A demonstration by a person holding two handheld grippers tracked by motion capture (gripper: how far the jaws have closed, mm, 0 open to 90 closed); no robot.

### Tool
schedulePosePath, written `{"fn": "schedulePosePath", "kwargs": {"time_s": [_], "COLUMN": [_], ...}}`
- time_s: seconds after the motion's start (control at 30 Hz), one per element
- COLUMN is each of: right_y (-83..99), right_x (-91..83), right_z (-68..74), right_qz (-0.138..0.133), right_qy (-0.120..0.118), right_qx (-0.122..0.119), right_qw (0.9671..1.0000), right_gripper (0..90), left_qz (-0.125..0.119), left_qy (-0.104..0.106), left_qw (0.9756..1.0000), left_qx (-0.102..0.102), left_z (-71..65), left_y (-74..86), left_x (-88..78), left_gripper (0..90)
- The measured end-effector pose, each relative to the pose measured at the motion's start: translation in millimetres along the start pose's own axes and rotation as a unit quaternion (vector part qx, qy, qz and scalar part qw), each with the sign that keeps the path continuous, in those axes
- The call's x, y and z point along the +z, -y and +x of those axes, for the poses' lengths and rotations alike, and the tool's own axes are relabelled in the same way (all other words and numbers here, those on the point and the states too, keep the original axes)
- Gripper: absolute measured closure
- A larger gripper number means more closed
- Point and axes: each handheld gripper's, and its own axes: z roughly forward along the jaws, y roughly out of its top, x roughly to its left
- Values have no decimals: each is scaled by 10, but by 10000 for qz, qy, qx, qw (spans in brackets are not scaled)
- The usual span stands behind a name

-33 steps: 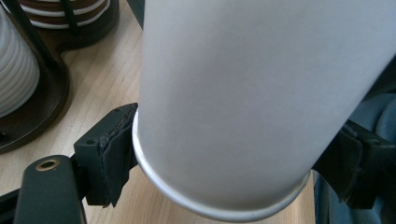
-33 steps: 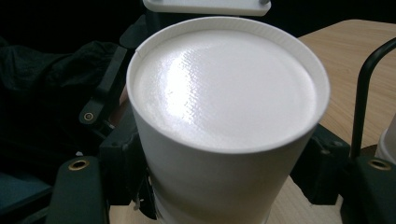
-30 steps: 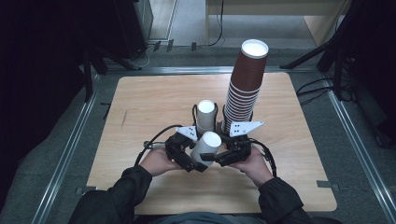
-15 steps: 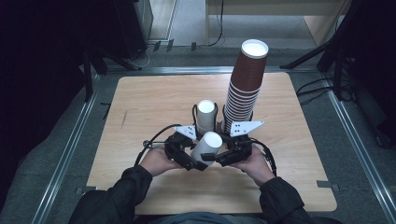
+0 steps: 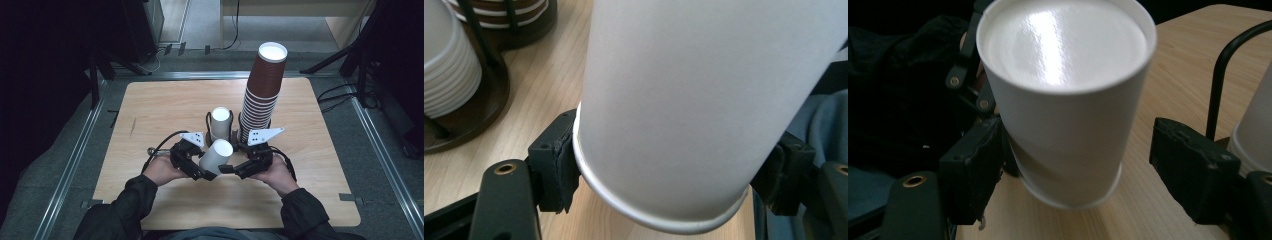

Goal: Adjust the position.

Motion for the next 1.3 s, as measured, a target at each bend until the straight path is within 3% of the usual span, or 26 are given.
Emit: {"fn": "schedulePosePath", "kwargs": {"time_s": [0.27, 0.4, 0.57, 0.73, 0.8, 1.0, 1.3], "right_y": [-1, 32, 60, 85, 89, 92, 55], "right_x": [-38, -26, 3, 51, 65, 97, 108], "right_z": [4, 13, 1, 11, 13, 2, 4], "right_qz": [421, 904, 1150, 1465, 1534, 1578, 1544], "right_qy": [151, 368, 463, 633, 702, 648, 638], "right_qx": [-97, -200, -231, -359, -419, -452, -449], "right_qw": [9990, 9950, 9920, 9865, 9848, 9843, 9849], "right_gripper": [231, 238, 239, 263, 265, 263, 266], "left_qz": [90, 145, 413, 635, 759, 1005, 1218], "left_qy": [-170, -281, -432, -524, -586, -680, -597], "left_qw": [9997, 9994, 9982, 9966, 9954, 9926, 9907], "left_qx": [-135, -106, -26, 15, 1, 89, 74], "left_z": [65, 50, 52, 90, 104, 105, 110], "left_y": [45, 32, 21, -9, -17, -53, -66], "left_x": [-127, -176, -195, -174, -148, -93, -38], "left_gripper": [254, 254, 254, 255, 255, 255, 255]}}
